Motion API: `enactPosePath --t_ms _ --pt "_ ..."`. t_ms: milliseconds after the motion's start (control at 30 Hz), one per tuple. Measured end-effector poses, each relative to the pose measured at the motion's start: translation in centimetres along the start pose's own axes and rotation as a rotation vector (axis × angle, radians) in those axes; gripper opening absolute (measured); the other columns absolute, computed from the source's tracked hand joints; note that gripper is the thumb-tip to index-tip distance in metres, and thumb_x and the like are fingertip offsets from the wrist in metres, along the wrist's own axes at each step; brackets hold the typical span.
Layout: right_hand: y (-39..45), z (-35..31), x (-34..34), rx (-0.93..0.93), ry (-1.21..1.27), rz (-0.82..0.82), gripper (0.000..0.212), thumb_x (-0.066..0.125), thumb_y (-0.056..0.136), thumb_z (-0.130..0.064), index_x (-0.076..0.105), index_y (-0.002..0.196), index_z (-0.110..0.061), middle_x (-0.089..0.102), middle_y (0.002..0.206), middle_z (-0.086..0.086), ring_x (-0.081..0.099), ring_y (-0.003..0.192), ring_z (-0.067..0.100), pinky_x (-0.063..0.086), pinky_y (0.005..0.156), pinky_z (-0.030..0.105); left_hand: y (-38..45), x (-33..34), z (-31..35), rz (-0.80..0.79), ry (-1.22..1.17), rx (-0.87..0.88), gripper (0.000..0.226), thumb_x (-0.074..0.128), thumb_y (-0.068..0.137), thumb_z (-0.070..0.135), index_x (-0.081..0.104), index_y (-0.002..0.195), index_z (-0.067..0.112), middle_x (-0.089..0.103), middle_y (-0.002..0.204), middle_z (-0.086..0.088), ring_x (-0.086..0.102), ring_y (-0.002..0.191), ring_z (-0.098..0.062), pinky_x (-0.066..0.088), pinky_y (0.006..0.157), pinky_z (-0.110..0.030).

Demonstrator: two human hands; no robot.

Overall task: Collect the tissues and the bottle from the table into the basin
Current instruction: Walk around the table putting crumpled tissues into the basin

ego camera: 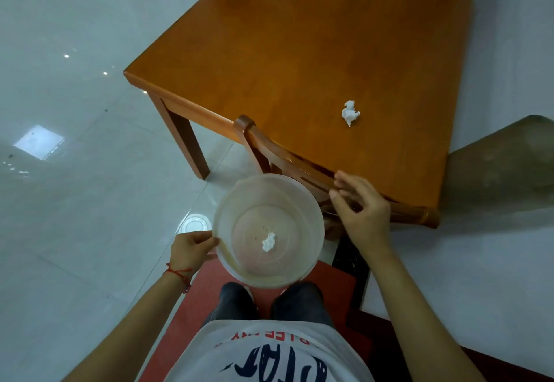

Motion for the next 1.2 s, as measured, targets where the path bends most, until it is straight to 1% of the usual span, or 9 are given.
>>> enactPosePath --t_ms 167,267,400,533,733,900,967,1100,1200 --pt "5.9 -0.1 -1.7 0.028 0.057 0.072 0.036 0.061 0.085 -0.014 0.055 0.12 -0.01 0.059 0.112 -0.002 0.058 0.101 0.007 0.052 0.084 0.014 -0.6 0.0 -0.3 0.035 -0.036 -0.016 0.024 0.061 0.079 -0.003 0.065 0.103 -0.007 0.065 0.095 -0.016 0.063 0.072 -0.022 0.056 0.052 -0.018" --pt "10.0 2.6 -1.6 0.14 0.067 0.061 0.036 0.061 0.085 -0.015 0.055 0.12 -0.011 0.061 0.118 0.006 0.056 0.104 0.011 0.053 0.083 0.019 -1.1 0.0 -0.7 0.078 -0.064 -0.04 0.025 0.06 0.08 -0.003 0.064 0.104 -0.007 0.065 0.096 -0.015 0.062 0.076 -0.028 0.06 0.06 -0.027" --pt "14.9 7.0 -0.8 0.229 0.013 0.007 0.04 0.061 0.085 -0.016 0.052 0.124 -0.011 0.058 0.124 0.01 0.054 0.105 0.011 0.045 0.064 0.007 -1.9 0.0 -1.0 0.14 -0.08 -0.065 0.025 0.06 0.079 -0.003 0.065 0.103 -0.006 0.065 0.096 -0.017 0.063 0.079 -0.031 0.061 0.069 -0.037" --pt "18.7 11.0 0.8 0.271 -0.033 -0.053 0.045 0.061 0.085 -0.015 0.048 0.128 -0.009 0.054 0.129 0.013 0.053 0.114 0.022 0.042 0.082 0.025 -2.3 -0.1 -1.7 0.199 -0.105 -0.086 0.023 0.06 0.079 -0.003 0.065 0.102 -0.006 0.067 0.094 -0.018 0.064 0.079 -0.031 0.061 0.066 -0.033" --pt "23.6 14.1 2.8 0.213 -0.167 -0.109 0.047 0.061 0.085 -0.013 0.047 0.129 -0.009 0.046 0.138 0.014 0.046 0.123 0.029 0.043 0.091 0.033 -2.9 0.0 -1.6 0.25 -0.142 -0.09 0.022 0.06 0.08 -0.002 0.066 0.101 -0.003 0.068 0.083 -0.007 0.065 0.079 -0.027 0.059 0.059 -0.022" --pt "25.2 15.6 4.4 0.203 -0.361 -0.229 0.05 0.058 0.086 -0.008 0.043 0.133 -0.009 0.032 0.148 0.015 0.029 0.136 0.03 0.028 0.111 0.042 -3.1 0.0 -1.4 0.271 -0.136 -0.09 0.022 0.061 0.079 0.0 0.067 0.1 -0.001 0.067 0.082 -0.003 0.066 0.08 -0.027 0.06 0.073 -0.037" --pt "24.6 15.9 4.7 0.198 -0.417 -0.26 0.048 0.056 0.086 -0.005 0.044 0.133 -0.008 0.034 0.147 0.015 0.029 0.136 0.031 0.027 0.112 0.042 -3.1 -0.1 -1.5 0.277 -0.139 -0.093 0.022 0.062 0.079 0.0 0.067 0.1 -0.001 0.067 0.082 -0.003 0.066 0.077 -0.024 0.06 0.067 -0.029" --pt "23.3 15.5 4.7 0.117 -0.479 -0.231 0.039 0.049 0.086 0.003 0.052 0.125 -0.003 0.045 0.139 0.018 0.038 0.129 0.034 0.034 0.106 0.04 -3.2 0.0 -1.6 0.28 -0.128 -0.098 0.022 0.062 0.079 0.0 0.067 0.1 -0.001 0.068 0.082 -0.003 0.066 0.078 -0.025 0.059 0.076 -0.038" --pt "22.2 14.9 4.5 0.113 -0.41 -0.21 0.032 0.048 0.087 0.002 0.058 0.117 -0.001 0.053 0.129 0.021 0.048 0.119 0.035 0.042 0.095 0.038 -3.2 0.1 -1.6 0.278 -0.13 -0.1 0.023 0.061 0.079 -0.001 0.066 0.102 -0.003 0.068 0.084 -0.007 0.065 0.075 -0.018 0.06 0.068 -0.031"
Point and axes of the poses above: each hand's wrist, its own y-axis towards the middle knuckle, its own x-axis out of the palm, z = x × y, the point moved 6 cm from there along y, towards the middle knuckle
